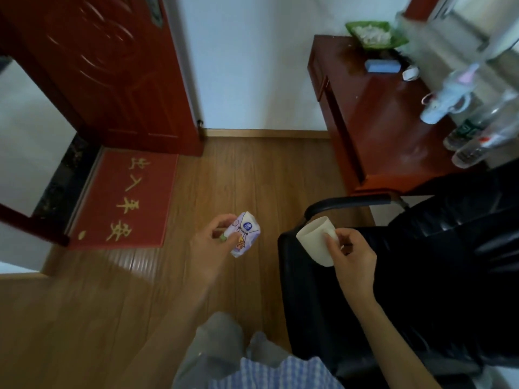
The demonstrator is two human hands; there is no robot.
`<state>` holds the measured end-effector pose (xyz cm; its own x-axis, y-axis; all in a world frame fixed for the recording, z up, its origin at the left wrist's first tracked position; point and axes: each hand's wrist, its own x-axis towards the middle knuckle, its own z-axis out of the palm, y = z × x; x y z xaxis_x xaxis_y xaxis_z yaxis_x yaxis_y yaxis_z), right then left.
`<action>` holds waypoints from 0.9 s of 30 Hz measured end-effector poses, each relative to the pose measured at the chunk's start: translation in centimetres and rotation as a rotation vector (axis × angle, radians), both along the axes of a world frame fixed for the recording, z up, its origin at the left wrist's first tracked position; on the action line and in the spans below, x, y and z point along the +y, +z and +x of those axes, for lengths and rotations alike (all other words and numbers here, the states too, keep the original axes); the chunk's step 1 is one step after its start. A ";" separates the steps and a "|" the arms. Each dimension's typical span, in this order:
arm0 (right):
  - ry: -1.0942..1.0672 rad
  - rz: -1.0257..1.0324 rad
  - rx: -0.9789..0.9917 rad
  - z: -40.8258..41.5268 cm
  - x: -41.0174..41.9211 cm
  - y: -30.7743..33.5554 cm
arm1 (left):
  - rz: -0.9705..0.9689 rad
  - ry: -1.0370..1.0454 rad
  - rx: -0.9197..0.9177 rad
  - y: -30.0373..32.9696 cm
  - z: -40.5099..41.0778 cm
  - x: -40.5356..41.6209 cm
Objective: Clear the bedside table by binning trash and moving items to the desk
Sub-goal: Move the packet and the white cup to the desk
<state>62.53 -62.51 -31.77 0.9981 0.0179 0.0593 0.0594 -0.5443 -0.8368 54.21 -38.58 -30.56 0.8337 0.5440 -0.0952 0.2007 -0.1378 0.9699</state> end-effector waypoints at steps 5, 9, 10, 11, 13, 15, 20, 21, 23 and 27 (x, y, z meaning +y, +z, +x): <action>-0.072 0.008 -0.008 7.3 2.7 -0.2 | -0.012 -0.046 0.012 -0.5 7.6 3.3; -0.202 0.082 0.043 13.0 5.7 -0.8 | -0.020 -0.100 0.007 -1.6 15.4 7.2; -0.243 0.091 0.054 14.4 6.5 -0.9 | -0.034 -0.117 -0.006 -1.8 17.5 8.3; -0.280 0.089 0.061 15.8 7.3 -1.1 | -0.048 -0.141 -0.019 -1.9 19.6 9.4; -0.356 0.083 0.076 18.5 8.7 -1.5 | -0.049 -0.197 -0.022 -1.8 23.9 11.7; -0.430 0.092 0.078 20.7 10.1 -1.6 | -0.037 -0.257 -0.026 -1.9 27.9 13.8; -0.553 0.092 0.052 25.8 13.5 -0.5 | 0.018 -0.366 -0.003 -1.4 36.8 16.8; -0.567 0.096 0.043 26.7 14.0 -0.2 | 0.026 -0.384 -0.012 -1.1 38.2 17.0; -0.591 0.112 0.043 28.7 14.9 0.2 | 0.042 -0.421 -0.024 -1.1 40.8 17.4; -0.630 0.111 0.065 32.8 15.8 0.5 | 0.046 -0.477 0.008 -2.0 45.8 17.6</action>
<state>95.29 -46.74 -31.27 0.8168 -0.5759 -0.0343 -0.2967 -0.3683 -0.8811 100.04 -20.96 -32.56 0.9906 0.1049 -0.0878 0.1125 -0.2594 0.9592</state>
